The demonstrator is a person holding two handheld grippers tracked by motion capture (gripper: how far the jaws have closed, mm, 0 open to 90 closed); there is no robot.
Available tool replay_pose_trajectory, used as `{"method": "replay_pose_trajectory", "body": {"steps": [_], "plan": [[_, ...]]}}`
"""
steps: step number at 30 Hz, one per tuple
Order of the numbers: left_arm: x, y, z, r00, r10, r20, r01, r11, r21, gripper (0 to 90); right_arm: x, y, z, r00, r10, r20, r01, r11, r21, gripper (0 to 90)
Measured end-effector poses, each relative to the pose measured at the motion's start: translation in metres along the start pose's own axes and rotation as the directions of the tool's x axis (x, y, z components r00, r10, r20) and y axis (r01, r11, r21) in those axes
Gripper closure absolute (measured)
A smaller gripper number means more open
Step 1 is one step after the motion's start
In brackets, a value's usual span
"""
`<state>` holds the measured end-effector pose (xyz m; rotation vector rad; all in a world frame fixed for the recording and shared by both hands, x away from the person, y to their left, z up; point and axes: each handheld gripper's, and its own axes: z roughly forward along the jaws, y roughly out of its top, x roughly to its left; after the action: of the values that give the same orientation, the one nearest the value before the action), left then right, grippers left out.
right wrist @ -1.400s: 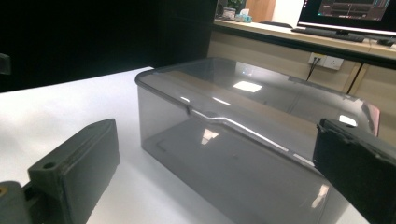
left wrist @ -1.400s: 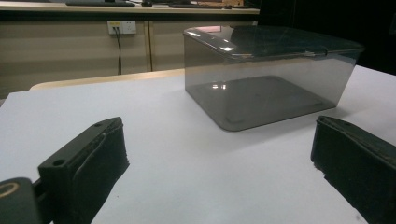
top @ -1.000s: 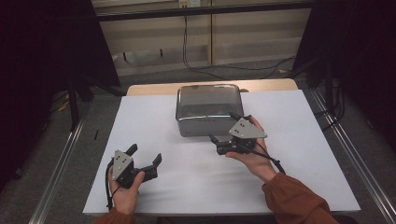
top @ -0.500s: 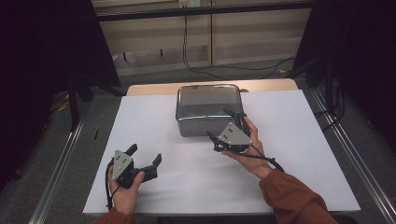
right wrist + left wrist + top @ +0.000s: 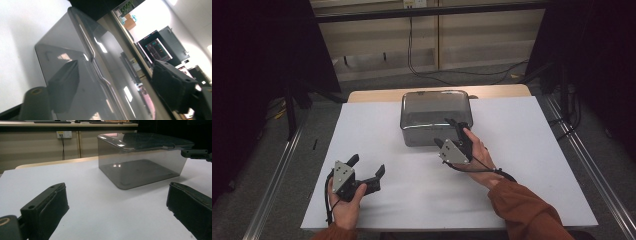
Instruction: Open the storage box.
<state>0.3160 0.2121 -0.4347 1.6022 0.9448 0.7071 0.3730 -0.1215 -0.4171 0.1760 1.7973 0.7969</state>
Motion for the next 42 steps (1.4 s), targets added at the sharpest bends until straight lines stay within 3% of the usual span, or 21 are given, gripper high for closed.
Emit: {"method": "replay_pose_trajectory", "body": {"steps": [3, 12, 18, 26, 29, 42], "plan": [[0.0, 0.0, 0.0, 1.0, 0.002, 0.001, -0.002, 1.0, 0.001, 3.3, 0.003, 0.0, 0.001, 0.9951, -0.097, 0.016, 0.097, 0.995, 0.018, 27.9], [0.0, 0.0, 0.0, 1.0, -0.002, 0.001, 0.002, 1.0, -0.002, 3.3, 0.008, 0.003, 0.006, 0.9725, -0.233, 0.015, 0.231, 0.971, 0.055, 38.2], [0.0, 0.0, 0.0, 1.0, -0.002, -0.002, 0.002, 1.0, -0.002, 3.3, 0.01, 0.002, 0.009, 0.9611, -0.275, 0.019, 0.273, 0.959, 0.076, 44.3], [0.0, 0.0, 0.0, 1.0, 0.001, -0.003, -0.001, 1.0, -0.001, 3.3, 0.017, 0.0, 0.013, 0.9323, -0.362, 0.012, 0.358, 0.927, 0.107, 53.8], [0.0, 0.0, 0.0, 1.0, 0.001, -0.003, -0.001, 1.0, 0.0, 3.3, 0.017, -0.001, 0.015, 0.9298, -0.368, 0.007, 0.365, 0.924, 0.112, 56.8], [0.0, 0.0, 0.0, 1.0, 0.009, 0.002, -0.009, 0.9999, 0.004, 3.3, 0.024, -0.002, 0.017, 0.9043, -0.427, -0.002, 0.424, 0.898, 0.121, 68.1]]}}
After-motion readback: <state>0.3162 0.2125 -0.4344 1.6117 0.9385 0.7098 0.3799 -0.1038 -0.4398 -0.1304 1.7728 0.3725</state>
